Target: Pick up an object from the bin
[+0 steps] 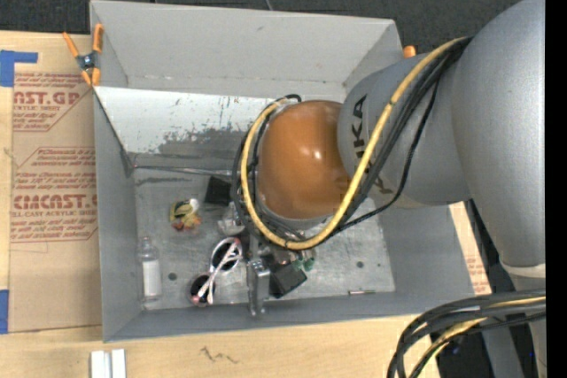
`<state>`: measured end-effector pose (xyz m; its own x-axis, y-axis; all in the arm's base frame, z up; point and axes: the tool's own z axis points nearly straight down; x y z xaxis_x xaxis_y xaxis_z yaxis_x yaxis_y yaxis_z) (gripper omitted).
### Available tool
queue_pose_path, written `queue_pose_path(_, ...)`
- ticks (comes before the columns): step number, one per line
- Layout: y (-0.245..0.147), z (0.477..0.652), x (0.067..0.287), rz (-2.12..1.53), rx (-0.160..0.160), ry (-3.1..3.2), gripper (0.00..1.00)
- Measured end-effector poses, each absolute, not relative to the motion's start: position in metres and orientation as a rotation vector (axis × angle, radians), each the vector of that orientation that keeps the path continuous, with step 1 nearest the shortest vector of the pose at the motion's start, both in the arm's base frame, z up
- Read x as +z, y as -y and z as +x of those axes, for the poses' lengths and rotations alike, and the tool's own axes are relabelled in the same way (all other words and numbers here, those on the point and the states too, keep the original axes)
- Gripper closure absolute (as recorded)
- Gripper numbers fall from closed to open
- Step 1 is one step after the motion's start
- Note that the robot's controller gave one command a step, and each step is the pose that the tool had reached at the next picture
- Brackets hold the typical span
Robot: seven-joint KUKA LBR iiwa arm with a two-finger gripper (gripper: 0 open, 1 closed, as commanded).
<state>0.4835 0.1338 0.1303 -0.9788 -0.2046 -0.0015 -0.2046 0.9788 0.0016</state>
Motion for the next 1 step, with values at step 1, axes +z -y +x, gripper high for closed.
queue_pose_path(1,-0.1176,0.4891,0.1260,-0.420,0.000,-3.120,0.00)
